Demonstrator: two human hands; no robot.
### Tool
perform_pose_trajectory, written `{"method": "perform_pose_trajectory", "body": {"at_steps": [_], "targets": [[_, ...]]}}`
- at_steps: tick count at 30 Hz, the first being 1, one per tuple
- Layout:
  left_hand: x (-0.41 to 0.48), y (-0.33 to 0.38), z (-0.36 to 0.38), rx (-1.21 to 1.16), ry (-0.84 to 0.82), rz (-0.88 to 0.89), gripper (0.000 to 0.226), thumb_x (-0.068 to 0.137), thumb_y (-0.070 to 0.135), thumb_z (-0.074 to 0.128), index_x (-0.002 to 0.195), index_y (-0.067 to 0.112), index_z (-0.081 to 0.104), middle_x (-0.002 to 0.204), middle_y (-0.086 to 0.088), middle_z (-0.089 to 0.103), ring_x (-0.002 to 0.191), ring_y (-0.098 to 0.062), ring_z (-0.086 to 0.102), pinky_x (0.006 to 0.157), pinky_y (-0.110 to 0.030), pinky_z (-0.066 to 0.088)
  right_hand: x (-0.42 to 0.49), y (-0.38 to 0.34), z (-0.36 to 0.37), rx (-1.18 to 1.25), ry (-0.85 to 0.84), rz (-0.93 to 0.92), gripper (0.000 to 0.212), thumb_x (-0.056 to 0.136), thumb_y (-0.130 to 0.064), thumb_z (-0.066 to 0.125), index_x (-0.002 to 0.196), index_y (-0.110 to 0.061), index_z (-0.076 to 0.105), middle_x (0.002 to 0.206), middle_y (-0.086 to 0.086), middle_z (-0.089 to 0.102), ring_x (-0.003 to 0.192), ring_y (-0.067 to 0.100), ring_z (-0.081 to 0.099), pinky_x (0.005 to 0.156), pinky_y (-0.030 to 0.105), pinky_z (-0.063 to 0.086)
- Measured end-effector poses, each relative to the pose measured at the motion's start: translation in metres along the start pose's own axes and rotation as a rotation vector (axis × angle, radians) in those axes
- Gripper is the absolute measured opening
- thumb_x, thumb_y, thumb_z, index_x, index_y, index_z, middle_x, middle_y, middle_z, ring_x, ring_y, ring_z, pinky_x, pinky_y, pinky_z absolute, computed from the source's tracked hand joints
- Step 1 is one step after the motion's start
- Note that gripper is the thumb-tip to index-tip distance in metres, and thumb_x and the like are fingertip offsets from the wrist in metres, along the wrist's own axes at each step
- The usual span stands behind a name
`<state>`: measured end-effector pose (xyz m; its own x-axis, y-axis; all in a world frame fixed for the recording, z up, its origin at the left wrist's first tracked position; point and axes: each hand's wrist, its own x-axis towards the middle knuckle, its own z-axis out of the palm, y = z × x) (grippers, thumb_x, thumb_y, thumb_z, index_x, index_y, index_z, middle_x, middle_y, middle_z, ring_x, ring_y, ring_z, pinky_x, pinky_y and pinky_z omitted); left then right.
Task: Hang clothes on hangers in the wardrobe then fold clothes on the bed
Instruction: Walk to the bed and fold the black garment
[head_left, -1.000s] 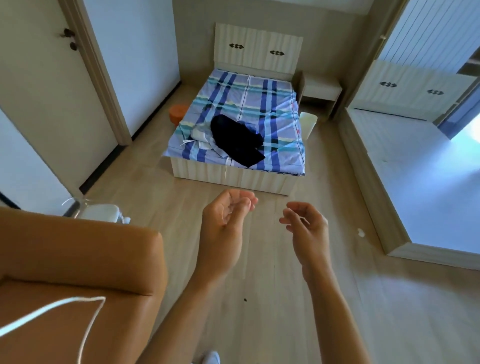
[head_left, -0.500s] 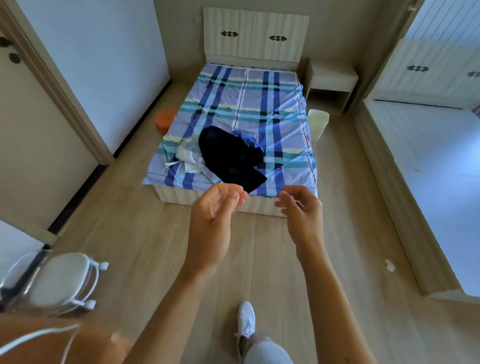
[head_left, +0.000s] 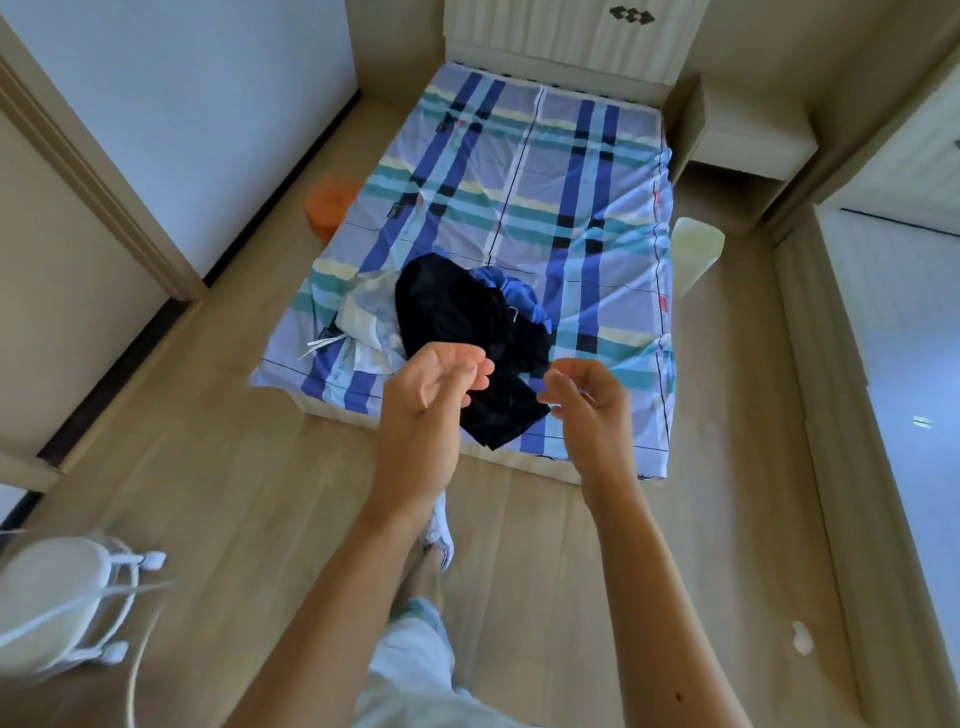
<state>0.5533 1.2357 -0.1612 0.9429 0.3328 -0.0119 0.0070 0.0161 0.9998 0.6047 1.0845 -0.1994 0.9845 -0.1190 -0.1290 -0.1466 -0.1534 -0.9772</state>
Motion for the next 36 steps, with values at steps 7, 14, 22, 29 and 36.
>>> {"method": "perform_pose_trajectory", "body": {"at_steps": [7,14,22,29,36], "targets": [[0.194,-0.051,0.032,-0.01,-0.031,-0.076,0.018,0.091,0.028,0.052,0.095,0.021,0.069,0.092,0.002,0.076,0.088,-0.012,0.071,0.078,-0.019,0.053,0.179,0.026,0.047,-0.053,0.038,0.117,0.006,0.093,-0.012,0.063,0.091,-0.016,0.066,0.094,0.003,0.071,0.079,0.014,0.072,0.072,0.023,0.05],[0.339,-0.092,0.063,0.077,-0.122,-0.098,0.016,0.098,0.019,0.053,0.093,0.018,0.068,0.091,0.001,0.074,0.085,-0.007,0.069,0.075,-0.014,0.048,0.312,0.061,0.082,-0.118,0.07,0.161,0.005,0.09,-0.011,0.064,0.09,-0.016,0.065,0.083,-0.006,0.07,0.076,0.019,0.073,0.068,0.027,0.054],[0.421,-0.178,0.089,0.123,-0.064,-0.249,0.016,0.098,0.017,0.053,0.095,0.014,0.068,0.091,0.0,0.074,0.084,-0.009,0.069,0.074,-0.014,0.048,0.438,0.175,0.125,-0.293,-0.043,0.347,0.029,0.084,-0.017,0.068,0.112,-0.019,0.061,0.102,0.001,0.068,0.088,0.019,0.066,0.073,0.028,0.051],[0.433,-0.239,0.085,0.139,-0.004,-0.348,0.017,0.094,0.021,0.052,0.094,0.02,0.069,0.091,0.004,0.075,0.088,-0.007,0.07,0.076,-0.014,0.05,0.517,0.298,0.166,-0.56,-0.256,0.527,0.078,0.082,-0.026,0.078,0.146,-0.02,0.034,0.142,0.007,0.041,0.107,0.019,0.051,0.083,0.031,0.044],[0.428,-0.282,0.068,0.155,0.064,-0.421,0.019,0.09,0.027,0.051,0.092,0.024,0.07,0.09,0.009,0.074,0.092,-0.006,0.07,0.076,-0.013,0.05,0.57,0.366,0.186,-0.625,-0.376,0.52,0.099,0.076,-0.028,0.084,0.153,-0.02,0.023,0.145,0.006,0.045,0.131,0.026,0.049,0.109,0.041,0.043]]}}
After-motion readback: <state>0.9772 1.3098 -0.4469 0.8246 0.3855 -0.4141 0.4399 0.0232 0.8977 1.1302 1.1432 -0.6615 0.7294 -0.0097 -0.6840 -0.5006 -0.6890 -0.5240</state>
